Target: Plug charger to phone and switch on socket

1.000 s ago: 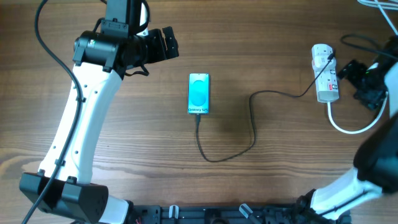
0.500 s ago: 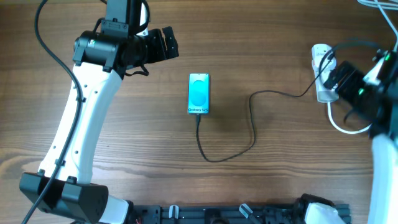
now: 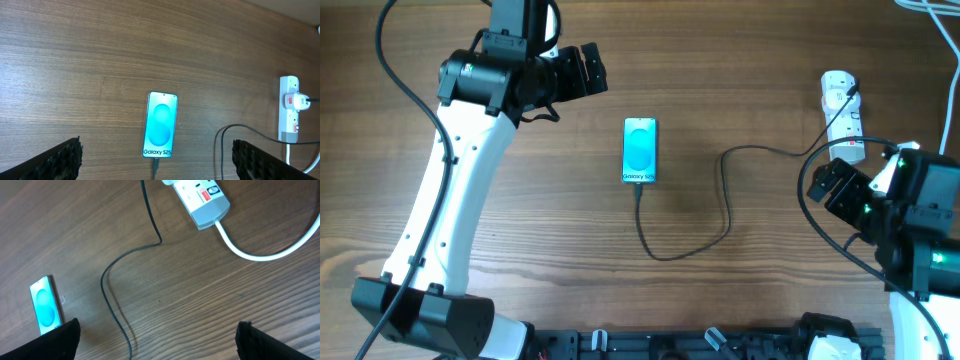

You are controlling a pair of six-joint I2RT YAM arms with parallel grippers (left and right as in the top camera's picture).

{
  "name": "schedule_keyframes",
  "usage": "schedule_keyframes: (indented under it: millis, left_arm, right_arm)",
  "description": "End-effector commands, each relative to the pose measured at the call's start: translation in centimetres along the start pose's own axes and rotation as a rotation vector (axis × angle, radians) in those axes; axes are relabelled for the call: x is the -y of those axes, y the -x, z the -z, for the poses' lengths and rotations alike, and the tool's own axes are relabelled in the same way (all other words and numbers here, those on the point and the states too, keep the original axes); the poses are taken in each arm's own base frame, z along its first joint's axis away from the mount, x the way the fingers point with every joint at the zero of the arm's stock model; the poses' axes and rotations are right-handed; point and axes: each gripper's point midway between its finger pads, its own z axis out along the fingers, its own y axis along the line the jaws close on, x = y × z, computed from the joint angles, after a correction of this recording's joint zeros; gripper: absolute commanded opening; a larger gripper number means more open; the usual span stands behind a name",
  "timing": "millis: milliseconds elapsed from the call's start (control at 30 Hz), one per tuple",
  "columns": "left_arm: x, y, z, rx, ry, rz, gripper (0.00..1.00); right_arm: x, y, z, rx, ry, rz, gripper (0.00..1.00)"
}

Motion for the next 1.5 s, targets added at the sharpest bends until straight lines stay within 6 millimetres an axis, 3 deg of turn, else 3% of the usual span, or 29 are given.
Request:
schedule_keyframes:
  millis: [0, 400, 533, 667, 833, 867, 900, 1067, 1133, 1300, 1467]
  left_arm:
    - [-0.3, 0.0, -0.3, -0.002, 0.013, 0.012, 1.00]
    - [-0.3, 0.0, -0.3, -0.002, 0.013, 0.012, 1.00]
    - [-0.3, 0.0, -0.3, -0.002, 0.013, 0.012, 1.00]
    - [-0.3, 0.0, -0.3, -0.002, 0.013, 0.012, 1.00]
    - [-0.3, 0.0, -0.3, -0.002, 0.013, 0.012, 1.00]
    - [-0.3, 0.0, -0.3, -0.002, 0.013, 0.012, 1.00]
    - [-0.3, 0.0, -0.3, -0.002, 0.013, 0.012, 1.00]
    - [-0.3, 0.0, -0.3, -0.002, 0.013, 0.012, 1.00]
    - [-0.3, 0.0, -0.3, -0.002, 0.013, 0.012, 1.00]
    - [-0.3, 0.0, -0.3, -0.002, 0.013, 0.012, 1.00]
    - [-0.3, 0.0, -0.3, -0.002, 0.013, 0.012, 1.00]
  right_arm:
    - [-0.1, -0.4, -0.9, -0.043, -0.003, -0.018, 1.00]
    - [1.5, -1.9, -5.5, -0.220, -0.110, -0.003, 1.00]
    - [0.7, -1.0, -5.7, -0.179, -0.067, 0.012, 1.00]
    - [-3.0, 0.9, -3.2, -0.021, 0.077, 0.251, 1.00]
    - [-8.9, 1.1, 3.3, 0.254, 0.274, 0.663, 1.00]
    - [-9.5, 0.9, 5.3, 0.324, 0.309, 0.711, 1.00]
    - [-9.4, 1.0, 6.1, 0.352, 0.316, 0.706, 1.00]
    - [-8.5, 0.9, 8.7, 0.478, 0.337, 0.690, 1.00]
    - [-8.2, 0.4, 8.8, 0.517, 0.347, 0.687, 1.00]
    - [-7.9, -1.6, 5.5, 0.610, 0.434, 0.636, 1.00]
    - [-7.3, -2.8, 4.0, 0.749, 0.475, 0.632, 1.00]
